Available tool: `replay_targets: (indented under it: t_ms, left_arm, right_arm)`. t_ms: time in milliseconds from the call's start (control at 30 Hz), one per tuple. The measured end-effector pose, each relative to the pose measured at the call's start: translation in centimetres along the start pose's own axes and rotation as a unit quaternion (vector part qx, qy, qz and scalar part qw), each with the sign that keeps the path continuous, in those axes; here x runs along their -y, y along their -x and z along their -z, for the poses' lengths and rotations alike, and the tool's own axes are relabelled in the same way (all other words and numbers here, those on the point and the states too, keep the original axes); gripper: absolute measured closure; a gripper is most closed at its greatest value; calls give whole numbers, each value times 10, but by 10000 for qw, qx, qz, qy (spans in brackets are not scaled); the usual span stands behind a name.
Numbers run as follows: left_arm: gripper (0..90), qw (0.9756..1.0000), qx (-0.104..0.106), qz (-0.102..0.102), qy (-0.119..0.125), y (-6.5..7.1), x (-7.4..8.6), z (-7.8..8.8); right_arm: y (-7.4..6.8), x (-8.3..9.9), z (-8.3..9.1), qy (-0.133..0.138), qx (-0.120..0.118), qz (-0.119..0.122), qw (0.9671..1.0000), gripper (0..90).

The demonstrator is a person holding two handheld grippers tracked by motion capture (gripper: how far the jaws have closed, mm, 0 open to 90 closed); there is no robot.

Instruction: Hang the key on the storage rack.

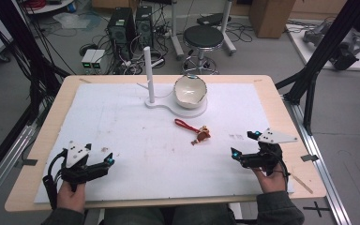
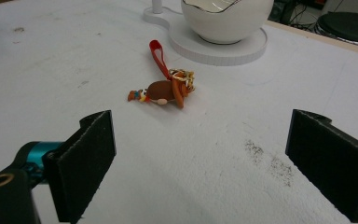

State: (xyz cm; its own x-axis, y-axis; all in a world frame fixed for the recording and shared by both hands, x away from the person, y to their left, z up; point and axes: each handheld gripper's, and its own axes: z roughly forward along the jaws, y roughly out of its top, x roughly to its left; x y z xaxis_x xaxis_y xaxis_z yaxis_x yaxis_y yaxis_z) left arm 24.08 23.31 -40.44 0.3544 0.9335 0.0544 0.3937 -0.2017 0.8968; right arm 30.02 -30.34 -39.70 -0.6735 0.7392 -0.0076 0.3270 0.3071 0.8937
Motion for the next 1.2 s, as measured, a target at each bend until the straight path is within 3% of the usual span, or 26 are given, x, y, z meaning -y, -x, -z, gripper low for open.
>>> replay_targets:
  t_ms: [1200]
  left_arm:
    - [197,10000,-58,47,48,-1,0,0]
  right_arm:
    - [-1,-2,-8,-60,-123,47,9999,74]
